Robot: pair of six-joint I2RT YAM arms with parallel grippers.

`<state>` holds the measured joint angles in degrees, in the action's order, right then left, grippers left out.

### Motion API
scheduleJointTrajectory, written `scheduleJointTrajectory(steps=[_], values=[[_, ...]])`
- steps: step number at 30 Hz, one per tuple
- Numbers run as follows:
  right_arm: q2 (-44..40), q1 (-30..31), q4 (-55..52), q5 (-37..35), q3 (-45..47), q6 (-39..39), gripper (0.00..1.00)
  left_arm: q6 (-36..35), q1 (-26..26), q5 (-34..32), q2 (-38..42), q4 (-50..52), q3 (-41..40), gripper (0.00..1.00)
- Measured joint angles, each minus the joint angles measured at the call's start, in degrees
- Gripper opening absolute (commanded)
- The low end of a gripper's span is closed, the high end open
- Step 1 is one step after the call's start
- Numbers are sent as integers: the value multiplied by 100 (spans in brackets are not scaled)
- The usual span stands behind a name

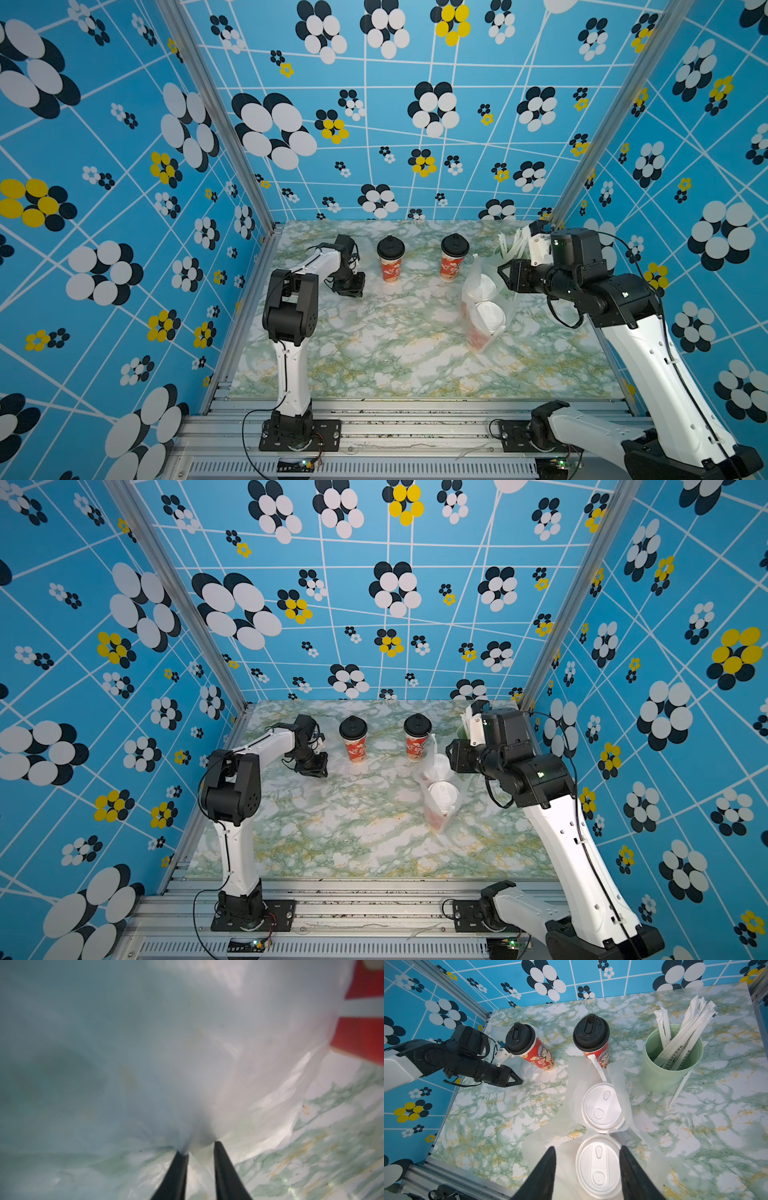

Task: Pack milk tea into plastic carrier bags
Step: Pick up the plastic carrier bag from the center of the board.

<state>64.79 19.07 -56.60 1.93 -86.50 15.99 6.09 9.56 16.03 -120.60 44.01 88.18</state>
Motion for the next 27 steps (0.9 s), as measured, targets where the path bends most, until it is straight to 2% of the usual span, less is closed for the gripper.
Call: scheduleJointTrajectory(steps=[3,7,13,19,23,27], values=[[-24,2,2,101,0,70,46,170,-105,258,356,-120,-457,0],[-122,214,33,216,28,210,45,511,-302,739,1329,-229,-1045,0],[-190,1167,485,310,153,581,44,1045,-442,1456,2944,-468,-1486,0],[92,2365,1414,164,592,1108,43,1663,-446,1963,3965,-522,-1895,0],[479,3130,2271,-229,979,1652,51,2212,-459,2177,4666,-625,-2186,0],[935,3921,3158,-881,1296,2212,69,3018,-457,2369,5447,-1069,-2695,0]])
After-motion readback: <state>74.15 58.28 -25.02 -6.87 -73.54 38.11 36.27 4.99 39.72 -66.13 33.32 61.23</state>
